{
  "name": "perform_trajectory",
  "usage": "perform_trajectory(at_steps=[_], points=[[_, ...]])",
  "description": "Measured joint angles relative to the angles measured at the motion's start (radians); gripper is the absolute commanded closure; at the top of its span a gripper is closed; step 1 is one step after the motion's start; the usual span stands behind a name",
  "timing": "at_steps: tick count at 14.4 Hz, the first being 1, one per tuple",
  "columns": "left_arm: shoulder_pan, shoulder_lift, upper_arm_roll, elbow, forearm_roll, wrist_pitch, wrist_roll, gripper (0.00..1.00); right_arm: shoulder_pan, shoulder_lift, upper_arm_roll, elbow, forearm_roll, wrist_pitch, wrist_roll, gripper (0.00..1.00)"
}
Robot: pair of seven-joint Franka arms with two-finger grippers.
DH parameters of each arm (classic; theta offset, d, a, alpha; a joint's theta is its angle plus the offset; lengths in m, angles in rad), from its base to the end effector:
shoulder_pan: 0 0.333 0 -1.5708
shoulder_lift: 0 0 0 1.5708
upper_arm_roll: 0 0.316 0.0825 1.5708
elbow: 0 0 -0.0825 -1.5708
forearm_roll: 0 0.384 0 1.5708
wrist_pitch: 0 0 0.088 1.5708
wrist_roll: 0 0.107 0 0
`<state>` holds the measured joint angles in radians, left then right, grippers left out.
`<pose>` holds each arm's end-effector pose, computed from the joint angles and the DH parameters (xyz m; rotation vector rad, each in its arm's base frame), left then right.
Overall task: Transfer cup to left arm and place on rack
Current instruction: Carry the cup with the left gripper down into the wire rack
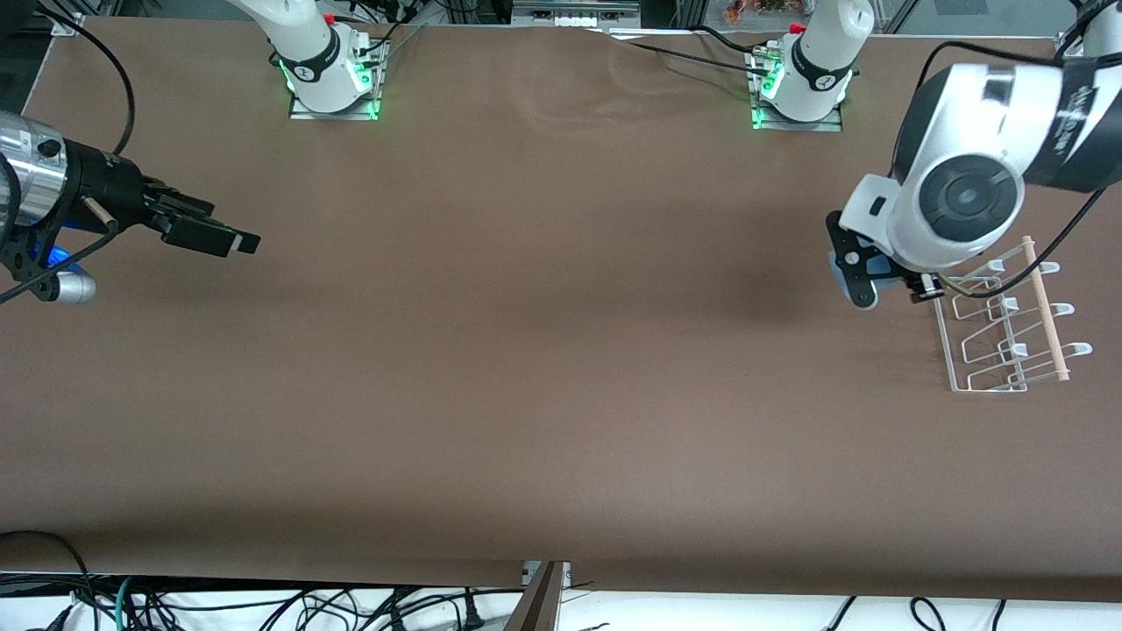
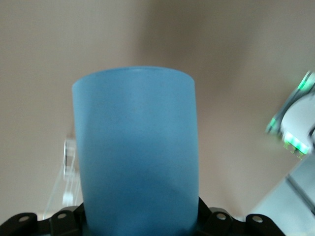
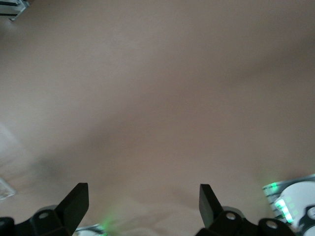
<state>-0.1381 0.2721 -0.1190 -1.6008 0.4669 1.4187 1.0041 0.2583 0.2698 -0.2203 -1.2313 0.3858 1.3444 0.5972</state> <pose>0.5869 -0.0921 0.4564 -2.2134 1.6829 0.8231 0.6054 0.0910 0.6149 -2.7729 0.7039 0.3535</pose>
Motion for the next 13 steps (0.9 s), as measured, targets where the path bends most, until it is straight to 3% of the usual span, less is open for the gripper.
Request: perform_trajectory(at_steps=[2,4,6,9,13], points=[[0.0,0.052,-0.001,-0.008,0.172,-0.077,-0.05,1.0,-0.005,-0.091,0.052,-0.134,-0.125,0.059,-0.064,0.01],[0.003,0.115,-0.001,-0.024,0.315,-0.156,-0.145,1.0,-0.054,-0.174,0.175,-0.268,-0.256,0.131,-0.077,0.01],[0.009,0.16,0.001,-0.072,0.451,-0.175,-0.222,1.0,-0.106,-0.238,0.272,-0.395,-0.326,0.22,-0.107,0.01],[0.056,0.163,0.003,-0.169,0.62,-0.124,-0.265,1.0,-0.168,-0.323,0.292,-0.547,-0.344,0.292,-0.256,0.01],[0.156,0.111,0.006,-0.316,0.768,0.062,-0.309,1.0,-0.265,-0.371,0.277,-0.584,-0.344,0.288,-0.421,0.01]])
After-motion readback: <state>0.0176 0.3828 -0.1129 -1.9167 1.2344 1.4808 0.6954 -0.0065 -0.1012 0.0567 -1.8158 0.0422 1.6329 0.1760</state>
